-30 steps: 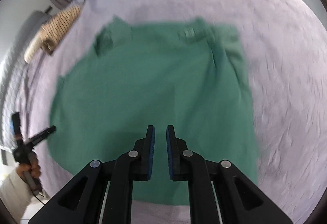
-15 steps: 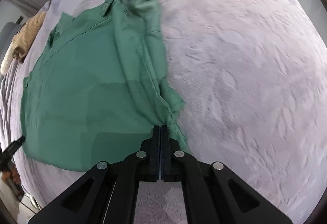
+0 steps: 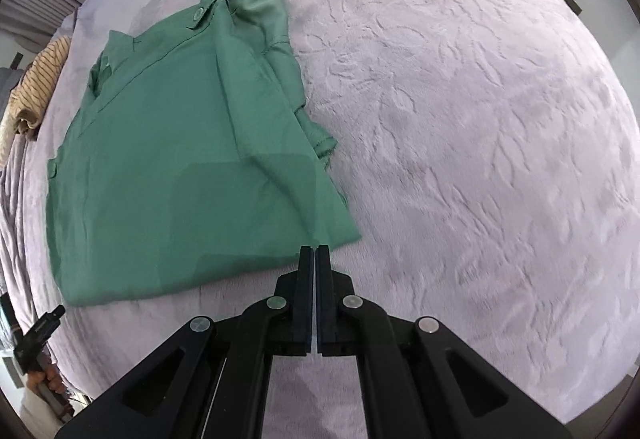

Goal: Fold large clothes

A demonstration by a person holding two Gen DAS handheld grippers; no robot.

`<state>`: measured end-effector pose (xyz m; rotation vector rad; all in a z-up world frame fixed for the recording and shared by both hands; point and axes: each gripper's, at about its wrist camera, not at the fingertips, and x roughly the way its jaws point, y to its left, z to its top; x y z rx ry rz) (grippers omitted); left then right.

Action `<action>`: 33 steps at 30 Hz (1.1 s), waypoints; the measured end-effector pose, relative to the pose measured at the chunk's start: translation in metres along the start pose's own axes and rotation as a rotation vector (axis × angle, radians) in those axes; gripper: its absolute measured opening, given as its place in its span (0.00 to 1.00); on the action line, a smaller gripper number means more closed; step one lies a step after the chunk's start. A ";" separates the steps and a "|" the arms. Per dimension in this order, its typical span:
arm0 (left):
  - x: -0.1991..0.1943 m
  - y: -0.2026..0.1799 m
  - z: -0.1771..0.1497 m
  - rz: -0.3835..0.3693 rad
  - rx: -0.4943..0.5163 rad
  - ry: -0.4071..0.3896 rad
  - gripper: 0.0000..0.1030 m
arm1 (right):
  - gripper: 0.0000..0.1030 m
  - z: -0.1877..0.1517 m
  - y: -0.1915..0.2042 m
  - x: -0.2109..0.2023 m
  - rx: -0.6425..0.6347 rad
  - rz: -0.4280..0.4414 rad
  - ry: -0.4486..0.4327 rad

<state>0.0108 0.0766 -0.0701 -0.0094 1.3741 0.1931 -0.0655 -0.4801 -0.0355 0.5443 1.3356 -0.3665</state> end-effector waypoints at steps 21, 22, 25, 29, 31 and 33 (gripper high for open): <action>-0.079 -0.061 -0.057 -0.043 0.130 -0.055 0.99 | 0.03 -0.021 0.049 -0.013 -0.054 0.153 0.081; -0.080 -0.062 -0.058 -0.044 0.131 -0.058 0.99 | 0.03 -0.022 0.052 -0.012 -0.060 0.154 0.081; -0.077 -0.061 -0.057 -0.062 0.137 -0.046 0.99 | 0.04 -0.029 0.055 -0.013 -0.061 0.167 0.078; -0.069 -0.063 -0.054 -0.084 0.158 -0.024 0.99 | 0.85 -0.040 0.070 -0.016 -0.081 0.163 0.038; -0.064 -0.062 -0.051 -0.101 0.174 -0.015 0.99 | 0.91 -0.044 0.078 -0.017 -0.081 0.174 0.021; -0.058 -0.060 -0.045 -0.119 0.198 -0.008 0.99 | 0.91 -0.051 0.091 -0.016 -0.070 0.187 0.017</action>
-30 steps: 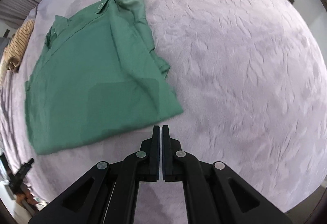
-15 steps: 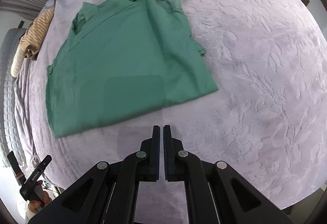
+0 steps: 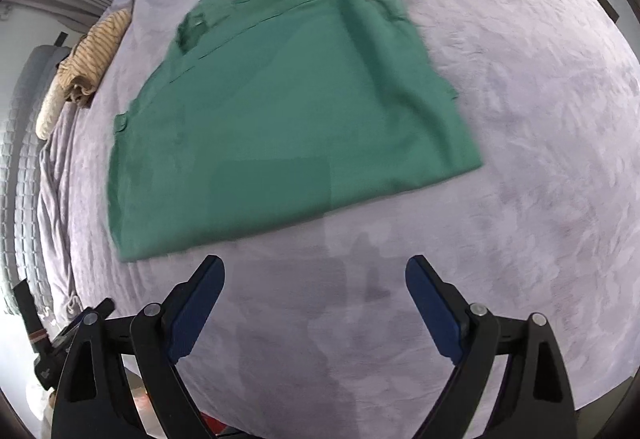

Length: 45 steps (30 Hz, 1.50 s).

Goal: Fold large clothes

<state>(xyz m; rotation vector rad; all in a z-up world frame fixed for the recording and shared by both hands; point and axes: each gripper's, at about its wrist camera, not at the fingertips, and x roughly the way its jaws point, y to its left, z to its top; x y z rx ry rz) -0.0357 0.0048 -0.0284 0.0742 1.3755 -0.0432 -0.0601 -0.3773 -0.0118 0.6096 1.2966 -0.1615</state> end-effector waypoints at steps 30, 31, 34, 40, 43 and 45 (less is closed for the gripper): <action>0.052 0.080 0.059 -0.127 0.076 0.037 0.99 | 1.00 -0.044 0.142 0.135 0.175 0.392 0.165; 0.055 0.086 0.062 -0.144 0.058 0.036 0.99 | 1.00 -0.043 0.146 0.140 0.180 0.415 0.165; 0.064 0.101 0.068 -0.193 0.015 0.042 0.99 | 1.00 -0.041 0.156 0.160 0.214 0.502 0.170; 0.076 0.126 0.079 -0.318 -0.040 0.032 0.99 | 1.00 -0.030 0.172 0.193 0.295 0.657 0.135; 0.083 0.134 0.088 -0.430 -0.062 0.038 0.99 | 0.99 -0.024 0.175 0.205 0.346 0.692 0.123; 0.090 0.136 0.094 -0.497 -0.074 0.050 0.99 | 0.58 -0.021 0.174 0.210 0.375 0.722 0.130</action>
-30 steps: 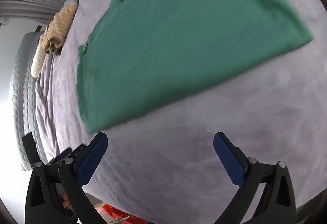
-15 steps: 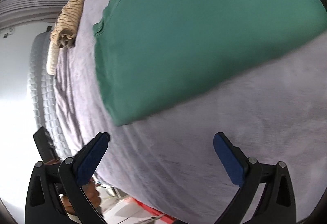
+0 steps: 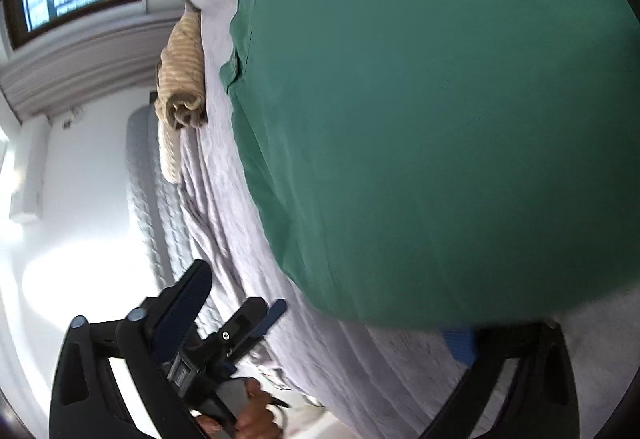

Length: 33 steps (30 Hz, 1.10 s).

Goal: Fold large clothes

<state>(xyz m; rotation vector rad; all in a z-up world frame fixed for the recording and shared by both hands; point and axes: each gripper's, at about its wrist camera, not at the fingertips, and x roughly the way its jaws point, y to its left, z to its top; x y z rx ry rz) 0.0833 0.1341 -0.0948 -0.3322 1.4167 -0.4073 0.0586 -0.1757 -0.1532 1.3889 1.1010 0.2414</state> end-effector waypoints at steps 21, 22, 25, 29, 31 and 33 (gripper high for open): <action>0.081 -0.066 0.082 -0.371 0.058 0.220 0.83 | 0.07 -0.005 0.037 -0.032 -0.164 0.040 -0.001; 0.083 -0.067 0.082 -0.346 0.070 0.217 0.68 | 0.07 -0.006 0.034 -0.031 -0.162 0.027 0.005; 0.091 -0.062 0.083 -0.294 0.059 0.225 0.66 | 0.11 -0.009 0.023 -0.027 -0.166 -0.045 0.046; 0.091 -0.059 0.083 -0.275 0.037 0.206 0.67 | 0.45 -0.019 0.017 -0.023 -0.228 -0.238 0.119; 0.090 -0.058 0.083 -0.275 0.035 0.209 0.67 | 0.53 -0.026 0.019 -0.033 -0.301 -0.315 0.134; 0.091 -0.059 0.083 -0.267 0.039 0.211 0.69 | 0.53 -0.029 0.024 -0.048 -0.362 -0.371 0.132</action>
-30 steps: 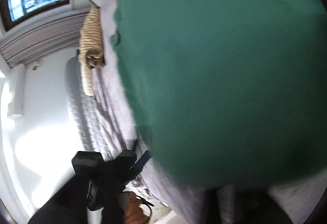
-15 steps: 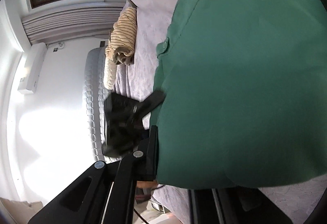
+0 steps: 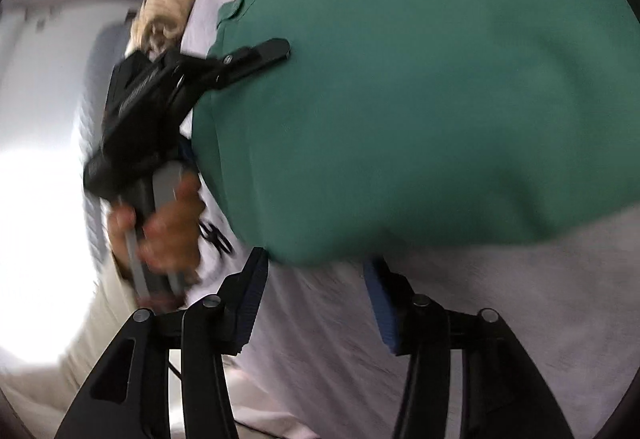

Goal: Fold large clothes

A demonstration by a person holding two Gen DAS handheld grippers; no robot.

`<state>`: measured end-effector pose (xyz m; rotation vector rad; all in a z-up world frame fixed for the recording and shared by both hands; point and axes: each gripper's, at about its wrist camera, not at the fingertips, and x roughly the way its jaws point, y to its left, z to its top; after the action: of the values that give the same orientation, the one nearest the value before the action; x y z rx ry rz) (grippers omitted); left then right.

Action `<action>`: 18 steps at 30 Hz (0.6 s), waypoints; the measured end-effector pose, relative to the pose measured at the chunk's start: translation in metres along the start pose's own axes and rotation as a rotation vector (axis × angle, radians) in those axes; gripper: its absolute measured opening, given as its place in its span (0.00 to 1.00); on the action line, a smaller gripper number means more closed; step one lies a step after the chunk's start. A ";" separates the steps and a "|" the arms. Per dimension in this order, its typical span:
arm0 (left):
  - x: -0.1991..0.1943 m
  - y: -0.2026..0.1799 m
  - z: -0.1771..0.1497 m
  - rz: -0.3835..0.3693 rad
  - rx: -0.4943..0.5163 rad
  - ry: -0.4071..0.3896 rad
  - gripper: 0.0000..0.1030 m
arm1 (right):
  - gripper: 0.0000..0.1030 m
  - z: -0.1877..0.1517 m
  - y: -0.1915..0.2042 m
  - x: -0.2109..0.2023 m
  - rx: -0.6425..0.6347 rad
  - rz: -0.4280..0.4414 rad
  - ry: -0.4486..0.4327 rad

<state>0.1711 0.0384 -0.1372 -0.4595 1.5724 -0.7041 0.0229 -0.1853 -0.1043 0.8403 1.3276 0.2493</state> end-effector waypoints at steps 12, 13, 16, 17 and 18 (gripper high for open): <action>0.006 -0.046 -0.007 0.188 0.122 -0.064 0.16 | 0.06 0.066 -0.025 -0.090 -0.176 -0.304 -0.236; 0.003 -0.052 -0.007 0.184 0.124 -0.082 0.16 | 0.06 0.073 -0.032 -0.080 -0.177 -0.322 -0.204; -0.012 -0.081 -0.012 0.138 0.149 -0.136 0.16 | 0.06 0.078 -0.058 -0.048 -0.149 -0.313 -0.143; -0.017 -0.095 -0.015 0.119 0.166 -0.154 0.16 | 0.06 0.078 -0.063 -0.048 -0.139 -0.289 -0.162; -0.022 -0.115 -0.017 0.113 0.199 -0.173 0.16 | 0.06 0.076 -0.066 -0.051 -0.131 -0.270 -0.171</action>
<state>0.1444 -0.0278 -0.0429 -0.2743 1.3396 -0.7066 0.0595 -0.2913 -0.1097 0.5518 1.2339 0.0498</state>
